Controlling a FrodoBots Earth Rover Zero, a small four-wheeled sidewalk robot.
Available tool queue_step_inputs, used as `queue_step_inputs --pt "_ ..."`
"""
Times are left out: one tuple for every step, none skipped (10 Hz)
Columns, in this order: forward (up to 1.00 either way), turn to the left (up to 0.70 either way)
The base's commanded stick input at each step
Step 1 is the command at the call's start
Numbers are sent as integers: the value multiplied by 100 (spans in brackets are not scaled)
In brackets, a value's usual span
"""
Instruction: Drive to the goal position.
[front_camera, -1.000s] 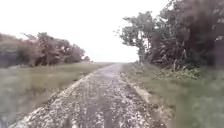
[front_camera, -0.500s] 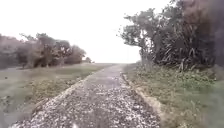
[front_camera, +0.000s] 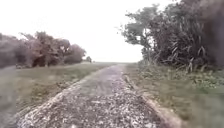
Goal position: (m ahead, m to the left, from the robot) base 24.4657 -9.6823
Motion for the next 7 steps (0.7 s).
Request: queue_step_inputs --pt "100 0" --pt "100 0" --pt "100 0" --pt "100 0" --pt "100 0" --pt "100 0" --pt "100 0"
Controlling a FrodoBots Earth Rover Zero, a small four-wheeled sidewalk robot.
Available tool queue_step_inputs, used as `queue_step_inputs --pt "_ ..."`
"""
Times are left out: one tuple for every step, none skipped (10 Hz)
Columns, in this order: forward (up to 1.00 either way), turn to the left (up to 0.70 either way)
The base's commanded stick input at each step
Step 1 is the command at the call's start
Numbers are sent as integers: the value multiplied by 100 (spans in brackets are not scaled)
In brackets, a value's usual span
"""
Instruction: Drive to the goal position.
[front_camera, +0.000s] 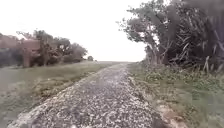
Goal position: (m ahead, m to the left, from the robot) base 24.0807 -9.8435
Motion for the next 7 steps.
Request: queue_step_inputs --pt "100 0" --pt "100 0" --pt "100 0" --pt "100 0" --pt "100 0" --pt "100 0" --pt "100 0"
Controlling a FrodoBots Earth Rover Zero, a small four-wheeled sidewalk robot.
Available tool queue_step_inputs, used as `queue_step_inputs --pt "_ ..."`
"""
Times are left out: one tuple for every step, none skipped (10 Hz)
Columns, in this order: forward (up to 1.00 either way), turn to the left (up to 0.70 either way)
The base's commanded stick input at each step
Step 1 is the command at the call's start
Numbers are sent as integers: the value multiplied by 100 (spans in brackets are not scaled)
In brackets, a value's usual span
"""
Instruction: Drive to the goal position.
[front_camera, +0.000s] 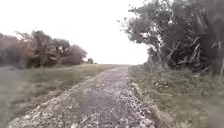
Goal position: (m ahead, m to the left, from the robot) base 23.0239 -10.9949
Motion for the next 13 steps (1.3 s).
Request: queue_step_inputs --pt "100 0" --pt "100 0" --pt "100 0" --pt "100 0" --pt "100 0" --pt "100 0" --pt "100 0" --pt "100 0" --pt "100 0" --pt "100 0" --pt "100 0" --pt "100 0" --pt "100 36"
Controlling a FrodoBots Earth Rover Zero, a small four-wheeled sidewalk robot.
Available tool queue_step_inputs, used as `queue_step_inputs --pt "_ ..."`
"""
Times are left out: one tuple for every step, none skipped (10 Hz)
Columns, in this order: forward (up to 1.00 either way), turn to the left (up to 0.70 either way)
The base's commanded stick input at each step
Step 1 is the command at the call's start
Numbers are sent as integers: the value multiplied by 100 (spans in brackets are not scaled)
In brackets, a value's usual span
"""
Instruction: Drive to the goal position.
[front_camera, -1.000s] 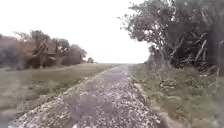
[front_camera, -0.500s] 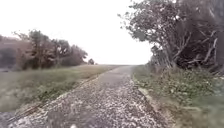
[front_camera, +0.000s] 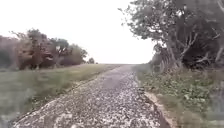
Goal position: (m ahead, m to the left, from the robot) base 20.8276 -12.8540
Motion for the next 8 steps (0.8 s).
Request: queue_step_inputs --pt "100 37" --pt "100 10" --pt "100 6" --pt "100 1" --pt "100 0" --pt "100 0" --pt "100 0" --pt "100 0"
